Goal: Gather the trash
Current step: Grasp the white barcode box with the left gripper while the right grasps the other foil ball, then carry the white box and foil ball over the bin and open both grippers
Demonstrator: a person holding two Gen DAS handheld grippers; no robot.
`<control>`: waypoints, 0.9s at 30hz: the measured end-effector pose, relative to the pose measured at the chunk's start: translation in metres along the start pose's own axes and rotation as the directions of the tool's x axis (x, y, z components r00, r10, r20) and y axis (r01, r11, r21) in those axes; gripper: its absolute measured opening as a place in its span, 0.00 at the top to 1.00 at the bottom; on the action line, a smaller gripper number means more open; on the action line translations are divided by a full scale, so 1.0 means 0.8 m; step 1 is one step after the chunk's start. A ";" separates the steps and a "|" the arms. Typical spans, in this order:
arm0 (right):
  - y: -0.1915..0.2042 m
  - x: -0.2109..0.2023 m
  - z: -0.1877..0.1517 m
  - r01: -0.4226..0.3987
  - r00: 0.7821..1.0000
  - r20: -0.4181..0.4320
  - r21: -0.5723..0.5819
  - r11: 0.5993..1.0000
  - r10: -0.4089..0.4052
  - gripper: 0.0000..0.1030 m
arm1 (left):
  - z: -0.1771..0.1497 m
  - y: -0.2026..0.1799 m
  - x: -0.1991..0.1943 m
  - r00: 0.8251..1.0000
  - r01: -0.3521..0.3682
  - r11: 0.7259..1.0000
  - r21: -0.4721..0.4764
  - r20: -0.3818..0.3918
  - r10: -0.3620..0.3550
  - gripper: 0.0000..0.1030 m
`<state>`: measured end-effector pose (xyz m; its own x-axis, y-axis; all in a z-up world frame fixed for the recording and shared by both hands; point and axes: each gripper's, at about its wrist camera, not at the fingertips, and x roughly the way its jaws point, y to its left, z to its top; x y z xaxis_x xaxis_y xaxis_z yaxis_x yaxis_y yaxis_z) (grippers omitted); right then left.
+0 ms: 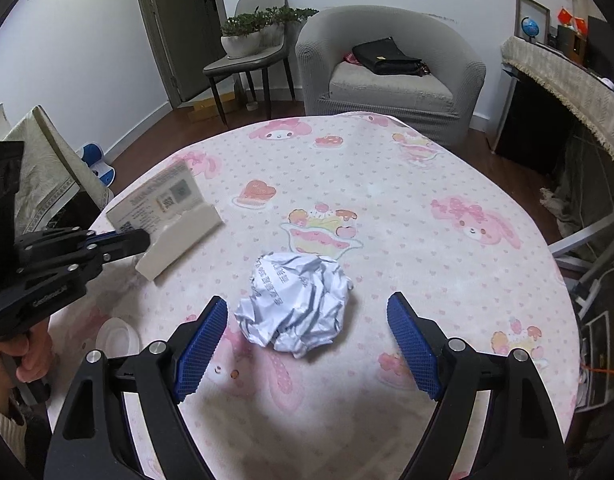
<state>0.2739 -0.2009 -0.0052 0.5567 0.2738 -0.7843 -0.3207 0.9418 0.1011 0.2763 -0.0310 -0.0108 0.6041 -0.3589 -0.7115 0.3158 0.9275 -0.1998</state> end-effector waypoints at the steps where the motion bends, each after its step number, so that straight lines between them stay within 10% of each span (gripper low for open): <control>1: 0.002 0.002 0.001 0.003 1.000 0.000 0.000 1.000 -0.003 0.19 | -0.002 0.000 -0.002 1.000 -0.004 1.000 0.008 0.003 0.004 0.99; 14: 0.020 0.029 0.009 0.080 0.997 -0.022 -0.002 0.997 -0.080 0.19 | -0.012 0.019 -0.050 0.997 -0.009 1.000 0.011 0.071 0.008 0.99; 20: 0.026 0.033 0.014 0.103 0.994 -0.022 -0.004 0.995 -0.104 0.47 | -0.018 0.037 -0.074 0.995 -0.037 0.999 -0.008 0.091 0.038 0.99; 27: 0.045 0.034 0.014 0.090 0.996 -0.012 -0.018 0.996 -0.091 0.49 | -0.025 0.053 -0.100 0.992 -0.053 0.998 -0.038 0.110 0.057 0.99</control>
<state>0.2861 -0.1576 -0.0165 0.5741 0.1850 -0.7976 -0.2826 0.9590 0.0190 0.2263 0.0388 0.0241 0.6976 -0.3149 -0.6436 0.2556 0.9485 -0.1870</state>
